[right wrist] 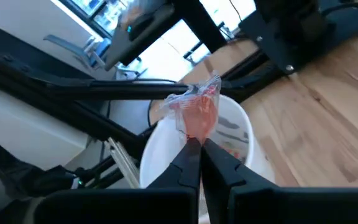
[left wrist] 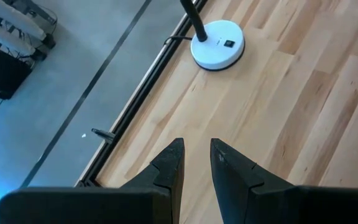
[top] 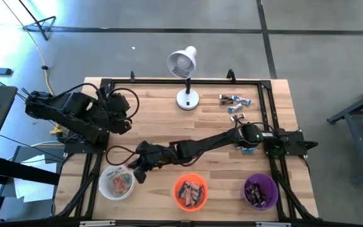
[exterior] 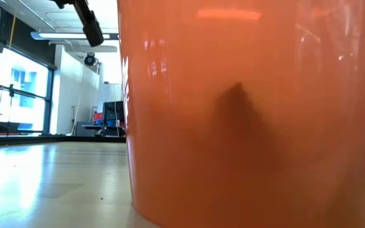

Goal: Organize candy in baskets
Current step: Put the orange gummy into the white bucket

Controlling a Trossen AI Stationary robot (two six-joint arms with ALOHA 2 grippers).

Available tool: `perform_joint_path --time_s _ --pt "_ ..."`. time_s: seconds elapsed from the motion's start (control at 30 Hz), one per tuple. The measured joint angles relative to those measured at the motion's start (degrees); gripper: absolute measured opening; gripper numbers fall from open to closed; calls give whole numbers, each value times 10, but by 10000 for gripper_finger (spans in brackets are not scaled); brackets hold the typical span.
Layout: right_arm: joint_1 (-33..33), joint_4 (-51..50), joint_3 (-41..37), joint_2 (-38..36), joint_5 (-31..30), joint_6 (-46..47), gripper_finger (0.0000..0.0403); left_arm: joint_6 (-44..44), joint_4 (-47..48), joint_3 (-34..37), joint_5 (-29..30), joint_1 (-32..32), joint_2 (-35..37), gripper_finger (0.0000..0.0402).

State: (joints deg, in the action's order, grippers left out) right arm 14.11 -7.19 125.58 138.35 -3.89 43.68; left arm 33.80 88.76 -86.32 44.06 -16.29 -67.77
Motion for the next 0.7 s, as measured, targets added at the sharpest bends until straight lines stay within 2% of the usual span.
perform_joint_path --time_s 0.4,0.6,0.7 --pt "3 146 0 55 77 82 0 0 0 0 32 0 0 64" --pt "7 174 -1 70 82 104 1 0 0 0 32 0 0 64" --pt "10 177 -1 70 73 100 13 0 0 0 32 0 0 64"
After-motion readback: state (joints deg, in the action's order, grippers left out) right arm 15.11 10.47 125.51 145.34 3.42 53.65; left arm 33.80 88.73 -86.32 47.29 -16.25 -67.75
